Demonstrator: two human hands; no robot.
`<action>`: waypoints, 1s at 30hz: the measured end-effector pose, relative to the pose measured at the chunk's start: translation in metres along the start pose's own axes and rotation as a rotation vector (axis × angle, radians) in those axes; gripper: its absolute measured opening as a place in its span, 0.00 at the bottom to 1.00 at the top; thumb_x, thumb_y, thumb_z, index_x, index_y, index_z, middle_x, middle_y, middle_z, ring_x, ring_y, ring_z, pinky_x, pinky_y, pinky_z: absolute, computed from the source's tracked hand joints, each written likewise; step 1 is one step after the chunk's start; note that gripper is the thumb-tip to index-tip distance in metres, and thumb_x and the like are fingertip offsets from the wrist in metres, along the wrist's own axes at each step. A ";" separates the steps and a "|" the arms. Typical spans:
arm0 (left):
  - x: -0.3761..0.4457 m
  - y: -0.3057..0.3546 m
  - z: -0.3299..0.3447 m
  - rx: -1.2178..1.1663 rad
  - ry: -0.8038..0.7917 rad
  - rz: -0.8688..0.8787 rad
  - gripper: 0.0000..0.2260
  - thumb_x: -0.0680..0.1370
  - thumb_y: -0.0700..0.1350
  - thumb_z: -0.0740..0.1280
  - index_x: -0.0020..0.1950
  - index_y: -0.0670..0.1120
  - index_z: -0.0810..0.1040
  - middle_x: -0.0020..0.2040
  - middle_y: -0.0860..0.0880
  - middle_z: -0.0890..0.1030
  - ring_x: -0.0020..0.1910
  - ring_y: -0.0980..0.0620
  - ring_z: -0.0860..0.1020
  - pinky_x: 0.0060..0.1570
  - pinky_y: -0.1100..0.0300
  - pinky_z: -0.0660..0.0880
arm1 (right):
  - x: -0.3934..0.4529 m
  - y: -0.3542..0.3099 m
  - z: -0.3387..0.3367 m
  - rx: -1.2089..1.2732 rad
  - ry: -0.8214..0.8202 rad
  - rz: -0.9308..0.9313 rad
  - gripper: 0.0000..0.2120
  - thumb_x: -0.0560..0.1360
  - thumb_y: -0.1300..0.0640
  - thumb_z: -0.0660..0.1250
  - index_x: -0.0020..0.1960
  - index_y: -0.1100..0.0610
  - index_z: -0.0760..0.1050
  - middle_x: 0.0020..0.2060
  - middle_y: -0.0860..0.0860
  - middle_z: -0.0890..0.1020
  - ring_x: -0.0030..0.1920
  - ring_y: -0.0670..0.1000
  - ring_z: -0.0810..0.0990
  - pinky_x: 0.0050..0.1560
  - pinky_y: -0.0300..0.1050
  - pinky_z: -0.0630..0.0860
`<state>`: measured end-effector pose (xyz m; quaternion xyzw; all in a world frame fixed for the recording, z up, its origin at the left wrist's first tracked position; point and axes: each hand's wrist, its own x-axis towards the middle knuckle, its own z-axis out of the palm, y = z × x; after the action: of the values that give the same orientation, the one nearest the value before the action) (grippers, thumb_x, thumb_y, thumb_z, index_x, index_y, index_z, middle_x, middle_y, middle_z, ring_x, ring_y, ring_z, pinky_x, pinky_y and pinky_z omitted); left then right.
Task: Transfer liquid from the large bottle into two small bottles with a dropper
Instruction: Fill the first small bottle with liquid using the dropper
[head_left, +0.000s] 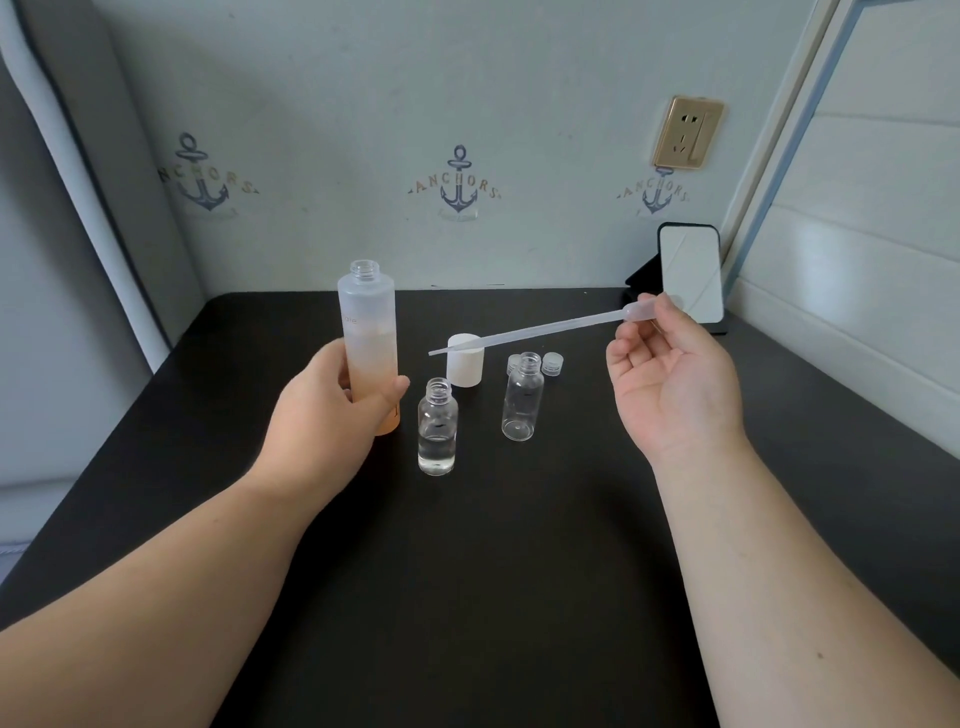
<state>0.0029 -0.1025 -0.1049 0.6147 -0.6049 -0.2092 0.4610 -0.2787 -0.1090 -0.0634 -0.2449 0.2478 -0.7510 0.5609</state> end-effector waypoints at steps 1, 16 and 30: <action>0.000 0.000 0.000 0.007 -0.003 -0.002 0.19 0.77 0.57 0.72 0.64 0.58 0.71 0.48 0.66 0.75 0.48 0.65 0.76 0.41 0.68 0.68 | 0.000 0.000 0.000 0.003 0.000 0.004 0.04 0.79 0.61 0.69 0.49 0.61 0.82 0.38 0.53 0.83 0.35 0.49 0.81 0.38 0.40 0.78; -0.009 0.009 -0.004 0.012 -0.025 0.111 0.11 0.75 0.51 0.73 0.52 0.64 0.74 0.46 0.63 0.79 0.44 0.57 0.80 0.46 0.51 0.79 | 0.001 0.000 0.000 0.016 -0.076 -0.052 0.11 0.78 0.58 0.70 0.40 0.57 0.86 0.43 0.50 0.85 0.42 0.47 0.84 0.45 0.39 0.79; -0.006 0.006 -0.005 0.143 0.051 0.170 0.14 0.76 0.49 0.73 0.59 0.59 0.77 0.48 0.61 0.76 0.49 0.63 0.73 0.43 0.68 0.65 | 0.001 -0.003 -0.002 -0.075 -0.027 -0.132 0.03 0.79 0.59 0.70 0.47 0.57 0.81 0.42 0.51 0.85 0.40 0.47 0.83 0.46 0.40 0.79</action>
<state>0.0030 -0.0941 -0.0995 0.5976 -0.6562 -0.1099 0.4474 -0.2820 -0.1092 -0.0630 -0.2915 0.2517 -0.7731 0.5040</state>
